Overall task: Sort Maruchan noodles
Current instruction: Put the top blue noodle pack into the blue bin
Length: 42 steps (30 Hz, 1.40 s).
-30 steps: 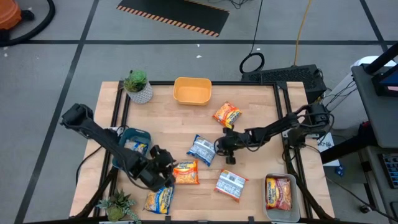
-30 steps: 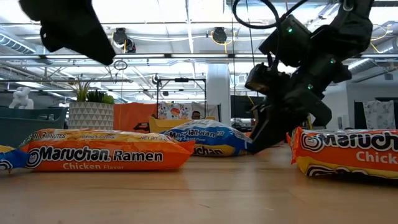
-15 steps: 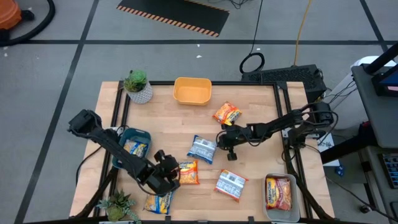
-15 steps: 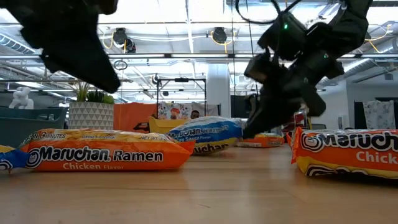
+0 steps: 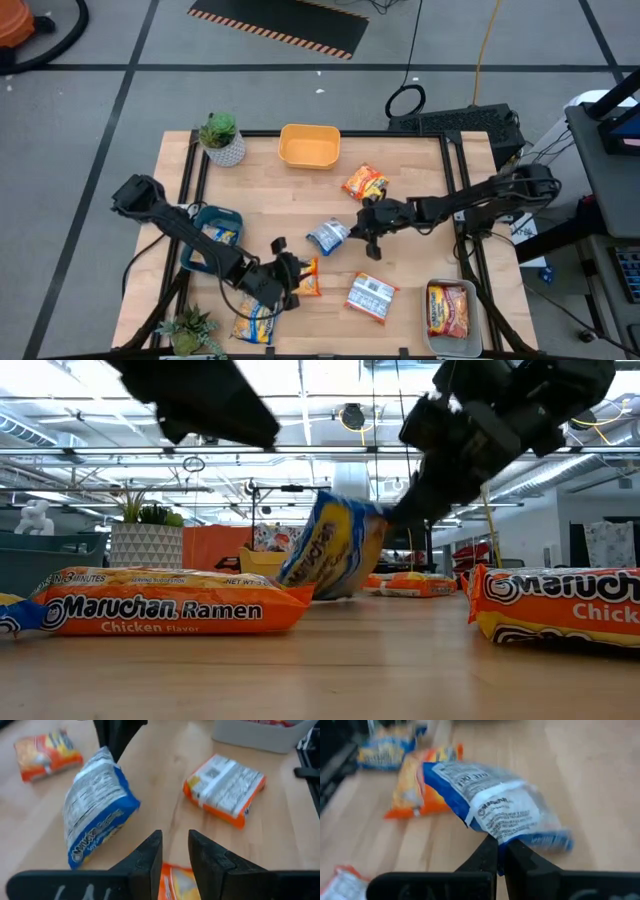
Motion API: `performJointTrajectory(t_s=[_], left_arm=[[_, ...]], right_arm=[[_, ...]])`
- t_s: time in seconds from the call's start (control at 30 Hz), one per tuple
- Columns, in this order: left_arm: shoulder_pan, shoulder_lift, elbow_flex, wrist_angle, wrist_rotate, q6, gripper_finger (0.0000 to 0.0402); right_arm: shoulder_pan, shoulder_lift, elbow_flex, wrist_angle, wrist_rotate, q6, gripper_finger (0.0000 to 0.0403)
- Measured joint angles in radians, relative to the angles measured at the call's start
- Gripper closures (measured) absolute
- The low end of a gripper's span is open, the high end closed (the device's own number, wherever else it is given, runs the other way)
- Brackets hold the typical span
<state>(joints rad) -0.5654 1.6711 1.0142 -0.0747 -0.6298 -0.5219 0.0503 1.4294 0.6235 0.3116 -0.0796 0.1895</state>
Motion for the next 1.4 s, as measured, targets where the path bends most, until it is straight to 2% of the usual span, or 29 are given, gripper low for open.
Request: performJointTrajectory(t_s=[0.1,0.2,0.37,0.47,0.7,0.9,0.97,1.07,1.23,1.4], left_arm=[[0.029,0.0,0.0,0.027,-0.001,0.052,0.0269],[0.054,0.0,0.0,0.038,-0.012,0.08,0.0215],[0.088,0.0,0.0,0.051,-0.139,0.162,0.0119],[0.121,0.0,0.0,0.088,-0.174,0.223,0.0086],[0.201,0.031,0.001,0.167,-0.057,0.288,0.0076],[0.234,0.079,0.0,0.18,-0.045,0.276,0.0076],[0.24,0.104,0.0,0.191,-0.007,0.273,0.0076],[0.247,0.146,0.0,0.249,0.08,0.265,0.0076],[0.258,0.213,0.0,0.405,0.084,0.31,0.0076],[0.257,0.273,0.0,0.591,0.075,0.372,0.0087]], right_arm=[[-0.031,-0.071,0.0,0.011,0.018,0.029,0.0401],[-0.048,-0.135,0.0,-0.039,0.03,0.038,0.0401],[-0.055,-0.225,0.0,-0.102,0.028,0.038,0.0401],[-0.056,-0.264,0.0,-0.12,0.029,0.038,0.0401],[-0.03,-0.323,0.001,-0.176,0.029,0.046,0.0401],[0.013,-0.332,0.001,-0.207,0.027,0.055,0.0401],[0.028,-0.332,0.001,-0.208,0.027,0.062,0.0401],[0.046,-0.338,0.001,-0.212,0.026,0.064,0.0401],[0.051,-0.377,0.001,-0.211,0.025,0.062,0.0401],[0.064,-0.471,0.001,-0.212,0.025,0.056,0.0401]])
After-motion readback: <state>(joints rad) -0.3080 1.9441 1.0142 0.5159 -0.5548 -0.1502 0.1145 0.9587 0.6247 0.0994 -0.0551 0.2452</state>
